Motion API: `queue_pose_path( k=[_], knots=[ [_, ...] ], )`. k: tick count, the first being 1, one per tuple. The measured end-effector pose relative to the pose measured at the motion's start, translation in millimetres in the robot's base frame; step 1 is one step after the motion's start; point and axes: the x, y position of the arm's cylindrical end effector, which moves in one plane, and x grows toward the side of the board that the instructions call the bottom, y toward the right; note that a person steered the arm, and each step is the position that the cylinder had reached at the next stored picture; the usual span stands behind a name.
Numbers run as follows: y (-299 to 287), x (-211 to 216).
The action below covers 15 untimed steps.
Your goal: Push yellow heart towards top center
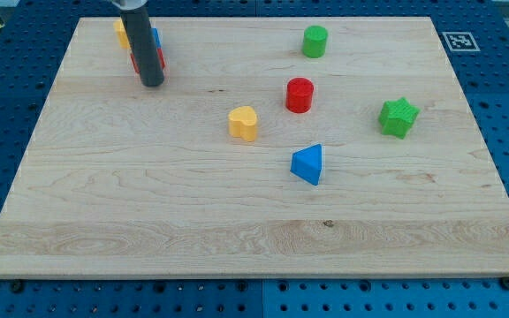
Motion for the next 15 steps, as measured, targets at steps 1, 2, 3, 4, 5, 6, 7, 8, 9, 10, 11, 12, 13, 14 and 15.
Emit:
queue_pose_path(
  k=[1,2,3,4,5,6,7,8,9,10,11,12,13,14,15],
  knots=[
    [-0.7,-24.8],
    [-0.7,-40.8],
    [-0.3,-28.3],
    [5.7,32.4],
    [39.1,100.4],
    [102.4,146.6],
    [135.7,155.4],
    [136.4,135.4],
    [136.4,97.4],
    [136.4,92.6],
    [137.6,88.2],
    [148.6,74.0],
    [149.7,70.5],
    [149.7,54.0],
    [149.7,45.6]
  ],
)
